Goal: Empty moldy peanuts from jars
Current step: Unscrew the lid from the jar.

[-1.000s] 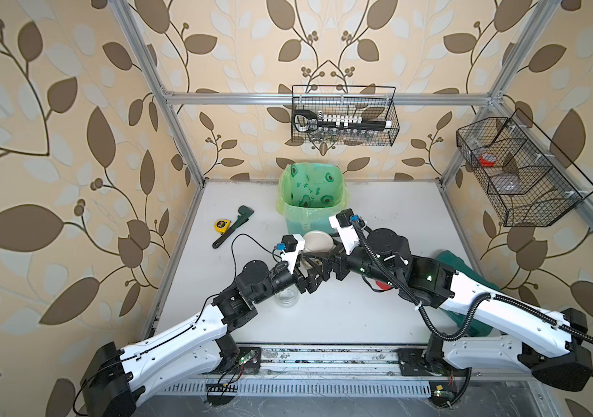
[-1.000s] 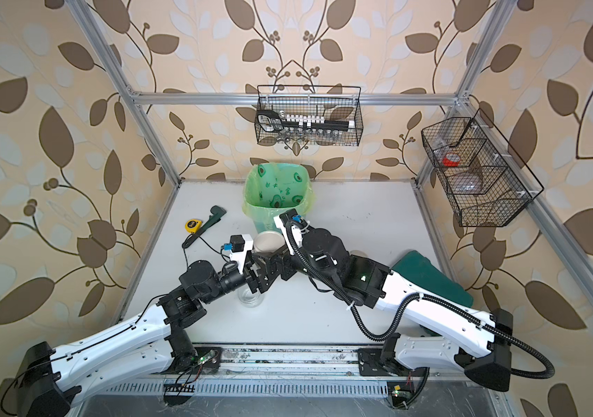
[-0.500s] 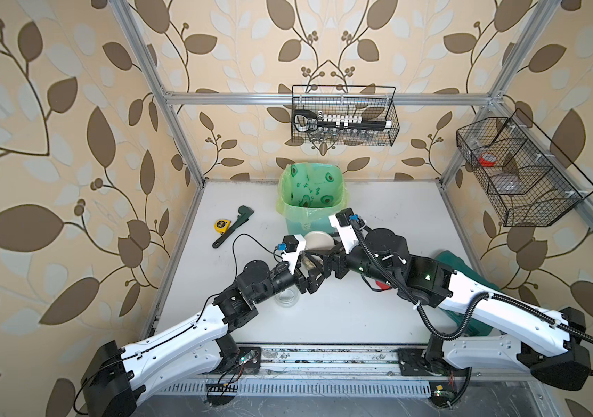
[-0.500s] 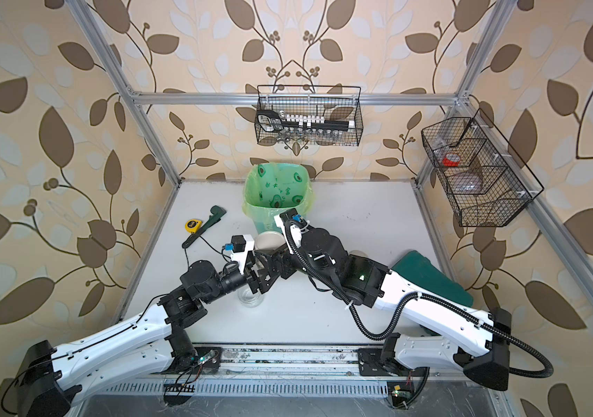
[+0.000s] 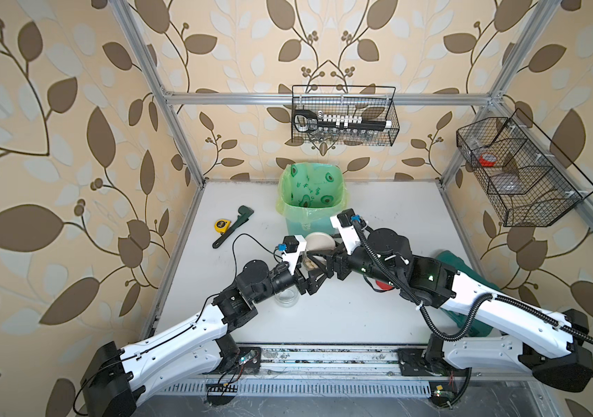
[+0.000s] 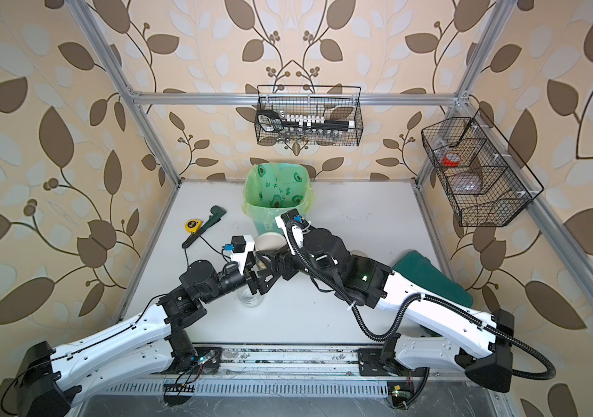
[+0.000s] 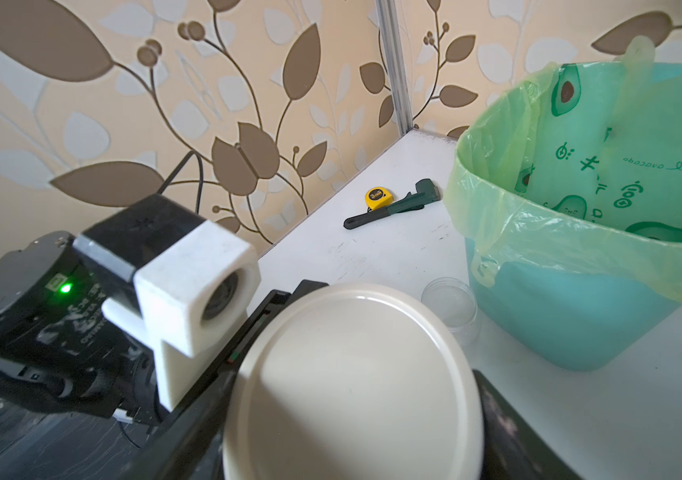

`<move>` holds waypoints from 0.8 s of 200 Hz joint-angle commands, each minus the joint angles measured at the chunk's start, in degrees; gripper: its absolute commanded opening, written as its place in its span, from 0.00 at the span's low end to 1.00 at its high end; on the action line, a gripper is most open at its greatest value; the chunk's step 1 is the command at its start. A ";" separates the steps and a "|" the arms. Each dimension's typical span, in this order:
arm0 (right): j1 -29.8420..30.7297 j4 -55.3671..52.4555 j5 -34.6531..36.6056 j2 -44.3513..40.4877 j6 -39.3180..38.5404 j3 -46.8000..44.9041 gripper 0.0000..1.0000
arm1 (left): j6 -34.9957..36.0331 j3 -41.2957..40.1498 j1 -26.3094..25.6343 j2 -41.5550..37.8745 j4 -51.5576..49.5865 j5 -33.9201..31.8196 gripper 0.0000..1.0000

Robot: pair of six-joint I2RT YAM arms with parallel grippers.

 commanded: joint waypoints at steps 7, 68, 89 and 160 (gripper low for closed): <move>-4.04 0.65 -14.49 -2.68 -0.35 1.11 0.64 | 1.33 4.07 -0.04 -1.59 0.59 4.93 0.00; -12.23 1.28 -37.07 -2.66 -1.14 -0.23 0.63 | 1.44 7.05 -0.05 -0.47 -3.13 12.38 0.00; -13.46 2.50 -41.03 -2.50 -1.43 -0.65 0.62 | 1.44 7.04 -0.09 -0.40 -3.18 13.00 0.00; -17.19 4.14 -45.34 -3.17 -1.25 -1.93 0.60 | 1.60 6.25 -0.04 -2.61 -3.52 12.67 0.00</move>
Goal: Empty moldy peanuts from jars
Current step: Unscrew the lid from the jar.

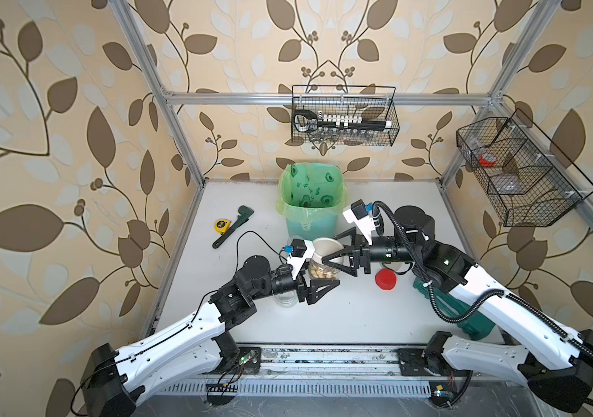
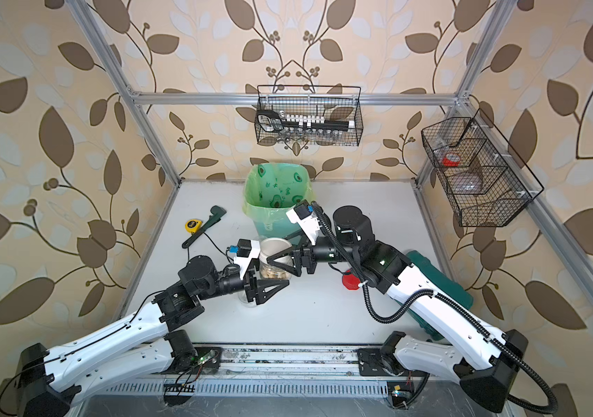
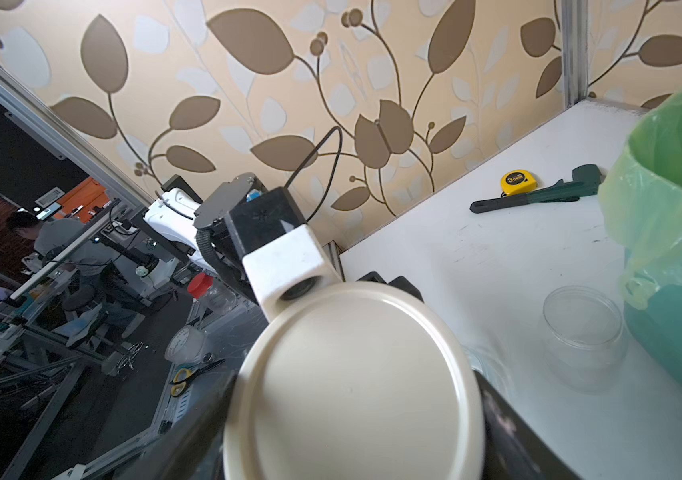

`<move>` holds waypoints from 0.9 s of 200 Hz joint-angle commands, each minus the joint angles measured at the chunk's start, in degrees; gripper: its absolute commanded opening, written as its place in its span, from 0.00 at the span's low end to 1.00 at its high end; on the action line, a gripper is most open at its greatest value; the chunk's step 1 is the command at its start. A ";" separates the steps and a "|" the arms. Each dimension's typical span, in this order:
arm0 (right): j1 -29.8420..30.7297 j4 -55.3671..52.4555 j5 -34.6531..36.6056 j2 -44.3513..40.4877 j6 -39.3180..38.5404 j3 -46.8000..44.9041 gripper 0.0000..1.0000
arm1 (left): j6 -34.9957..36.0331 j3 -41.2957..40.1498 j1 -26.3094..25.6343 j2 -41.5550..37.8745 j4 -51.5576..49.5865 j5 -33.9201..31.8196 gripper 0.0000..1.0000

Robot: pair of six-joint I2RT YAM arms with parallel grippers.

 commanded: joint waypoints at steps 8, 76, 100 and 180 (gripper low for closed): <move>-1.14 2.68 -2.90 -1.25 -0.19 -1.43 0.59 | 0.68 2.07 0.02 -2.47 3.23 0.59 0.00; -2.75 3.67 4.11 -4.43 1.19 -3.50 0.59 | 1.07 1.78 0.02 -3.21 2.48 -0.95 0.00; -5.50 3.46 6.92 -6.02 1.78 -4.50 0.58 | 1.16 1.32 0.01 -4.11 2.55 -2.34 0.00; -10.05 -4.34 31.03 -13.06 -1.59 -8.55 0.57 | 1.58 -1.38 -0.02 -8.78 1.71 -9.12 0.00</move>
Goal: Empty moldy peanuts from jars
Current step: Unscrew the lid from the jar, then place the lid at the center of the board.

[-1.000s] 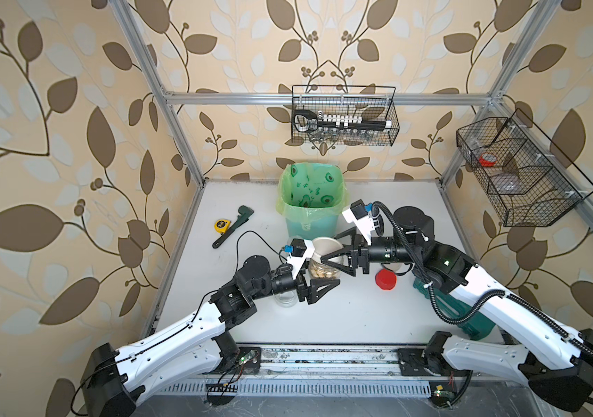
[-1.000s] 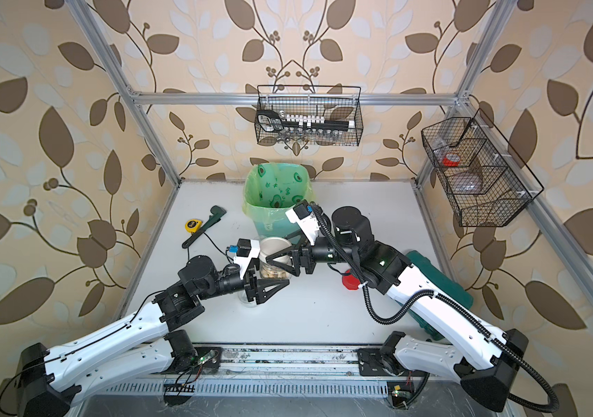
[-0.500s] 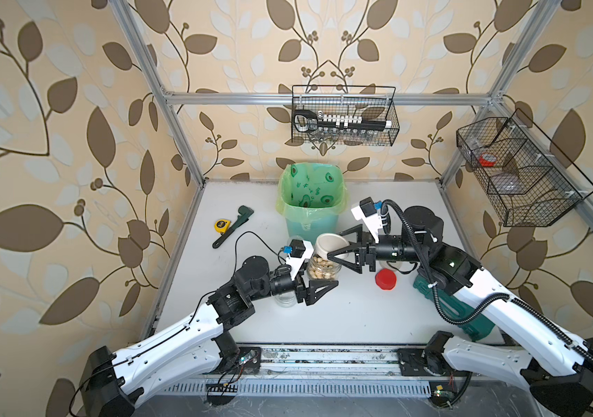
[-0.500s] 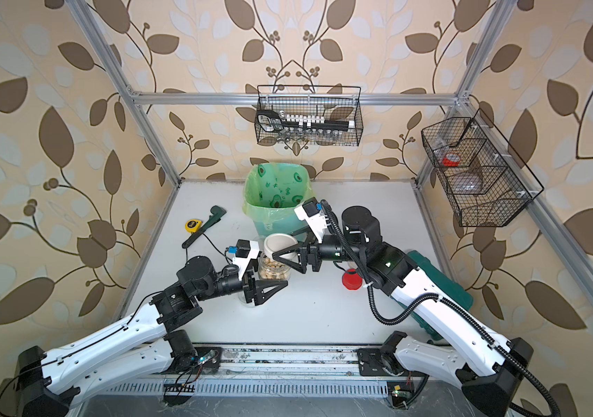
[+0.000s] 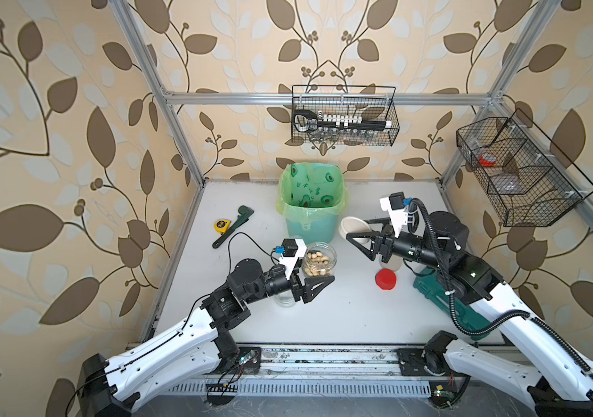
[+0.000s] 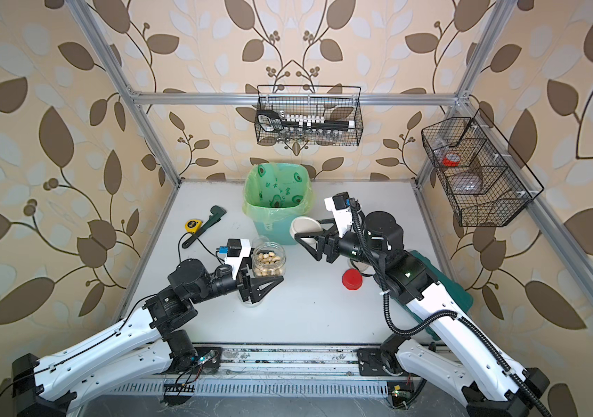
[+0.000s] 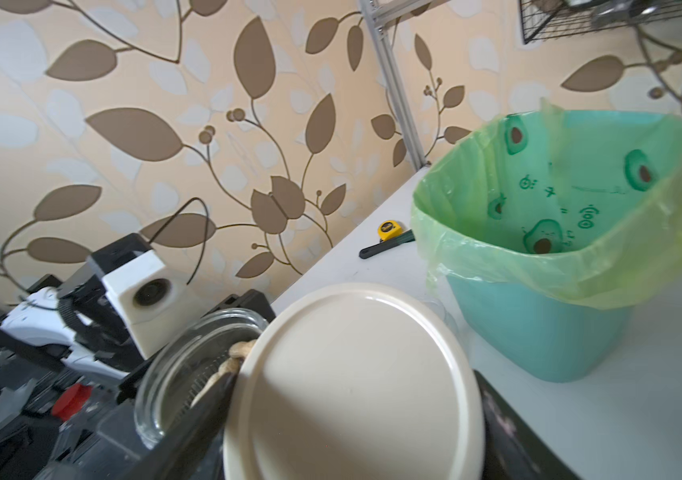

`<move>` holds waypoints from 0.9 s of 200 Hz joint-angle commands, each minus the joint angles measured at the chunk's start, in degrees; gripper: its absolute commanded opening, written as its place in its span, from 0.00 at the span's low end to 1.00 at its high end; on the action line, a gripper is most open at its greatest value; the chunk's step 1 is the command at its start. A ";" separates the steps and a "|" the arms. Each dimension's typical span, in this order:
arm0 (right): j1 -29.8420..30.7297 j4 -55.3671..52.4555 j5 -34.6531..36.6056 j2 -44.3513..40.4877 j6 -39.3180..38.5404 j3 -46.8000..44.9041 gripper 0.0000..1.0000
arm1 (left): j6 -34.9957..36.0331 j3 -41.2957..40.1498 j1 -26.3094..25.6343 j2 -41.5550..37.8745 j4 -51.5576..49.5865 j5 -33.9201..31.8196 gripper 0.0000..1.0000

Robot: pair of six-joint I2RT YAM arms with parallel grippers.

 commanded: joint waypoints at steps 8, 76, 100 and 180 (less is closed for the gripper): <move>-0.80 -4.25 18.23 -3.18 -3.07 -3.58 0.57 | 1.26 -1.01 0.02 -3.83 3.57 -4.58 0.00; -6.58 -1.39 35.27 -5.17 -5.75 -13.34 0.57 | 1.94 -2.59 0.02 -6.57 2.66 -10.03 0.00; -8.65 0.64 37.09 -2.40 -5.10 -15.87 0.57 | 2.92 -2.89 0.01 -7.66 1.19 -12.36 0.00; -11.20 9.52 34.50 6.96 -2.15 -24.12 0.57 | 5.58 -4.03 0.02 -9.82 -1.26 -17.50 0.00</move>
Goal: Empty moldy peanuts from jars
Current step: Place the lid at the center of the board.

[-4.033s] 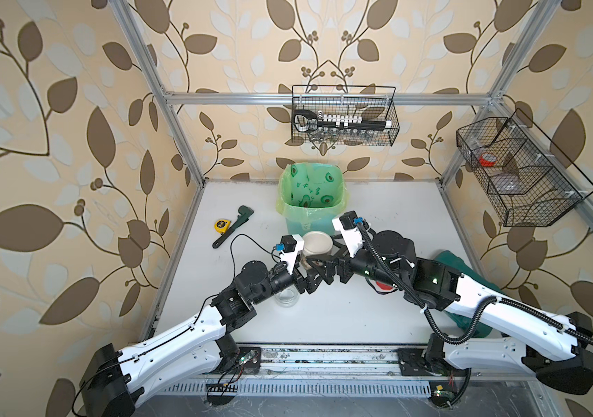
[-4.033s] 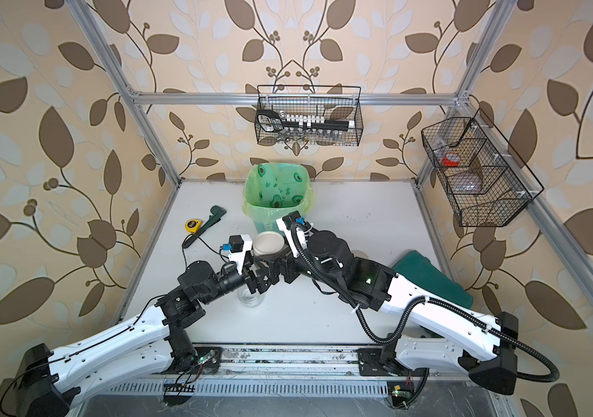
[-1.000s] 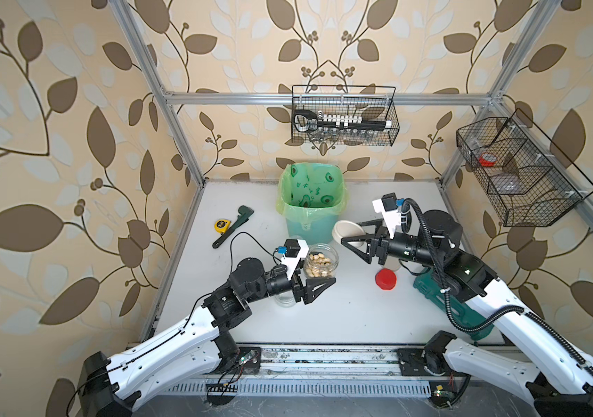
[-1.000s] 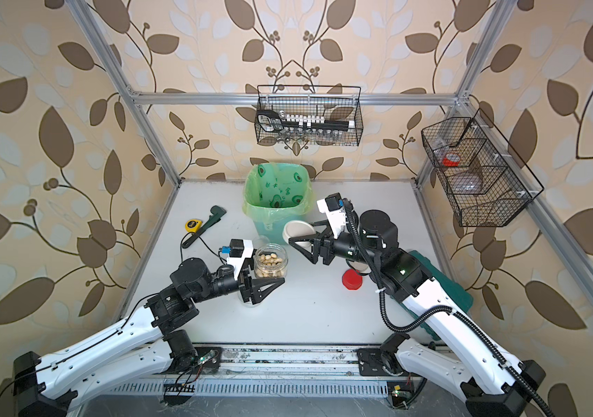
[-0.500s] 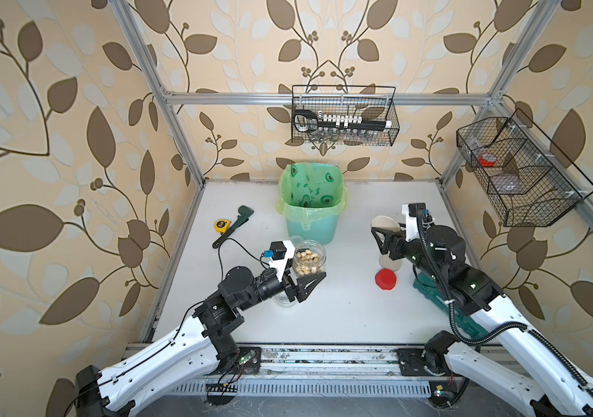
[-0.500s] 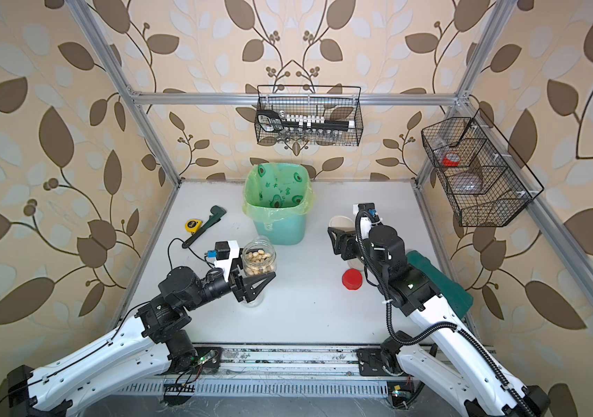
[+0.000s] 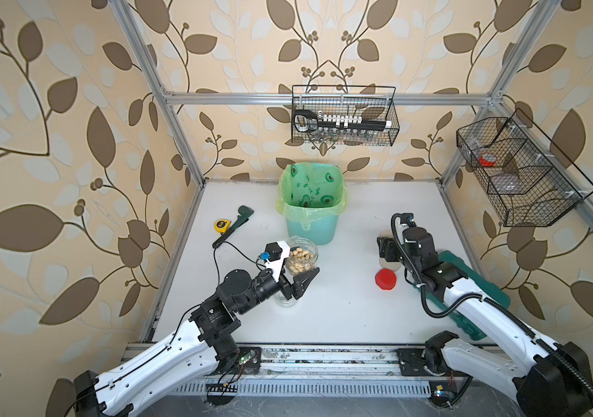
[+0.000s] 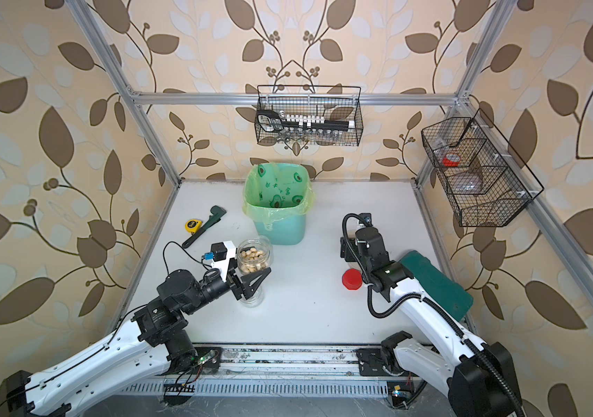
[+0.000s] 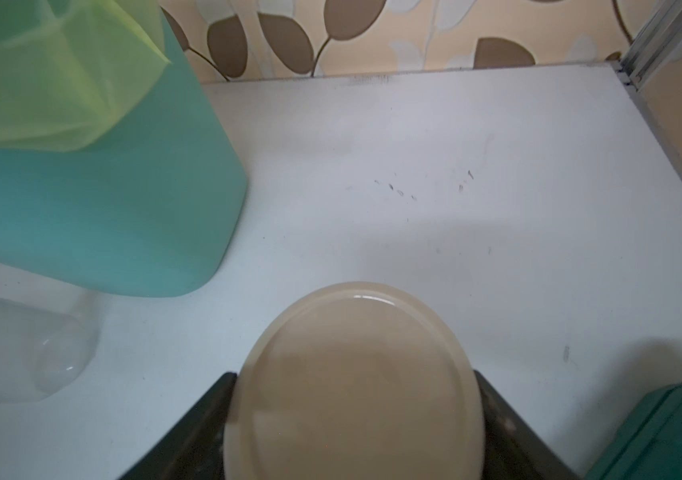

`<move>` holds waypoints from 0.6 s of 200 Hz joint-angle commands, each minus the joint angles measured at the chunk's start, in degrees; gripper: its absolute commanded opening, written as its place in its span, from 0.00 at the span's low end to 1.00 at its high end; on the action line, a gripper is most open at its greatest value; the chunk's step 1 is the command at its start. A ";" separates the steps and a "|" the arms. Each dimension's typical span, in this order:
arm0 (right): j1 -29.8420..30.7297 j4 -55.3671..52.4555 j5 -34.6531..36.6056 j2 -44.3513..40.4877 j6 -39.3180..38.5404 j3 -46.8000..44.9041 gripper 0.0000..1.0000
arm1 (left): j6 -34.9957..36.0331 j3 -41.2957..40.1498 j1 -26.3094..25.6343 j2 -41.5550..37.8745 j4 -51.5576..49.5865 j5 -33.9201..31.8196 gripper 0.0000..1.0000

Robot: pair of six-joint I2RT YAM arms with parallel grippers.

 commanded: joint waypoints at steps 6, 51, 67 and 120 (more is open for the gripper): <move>-0.17 5.66 -0.89 0.41 2.62 -2.51 0.57 | 1.76 0.29 0.00 -1.59 3.56 -2.44 0.00; -0.18 9.34 -4.32 6.45 6.50 -5.49 0.58 | 2.14 -0.13 0.02 -2.64 2.80 -3.30 0.00; -0.15 10.21 -4.83 7.38 7.13 -5.90 0.58 | 2.14 -0.33 0.02 -2.84 2.79 -3.41 0.00; 0.21 12.58 -5.71 12.79 7.51 -5.81 0.58 | 2.36 -0.39 0.02 -2.27 2.80 -3.63 0.00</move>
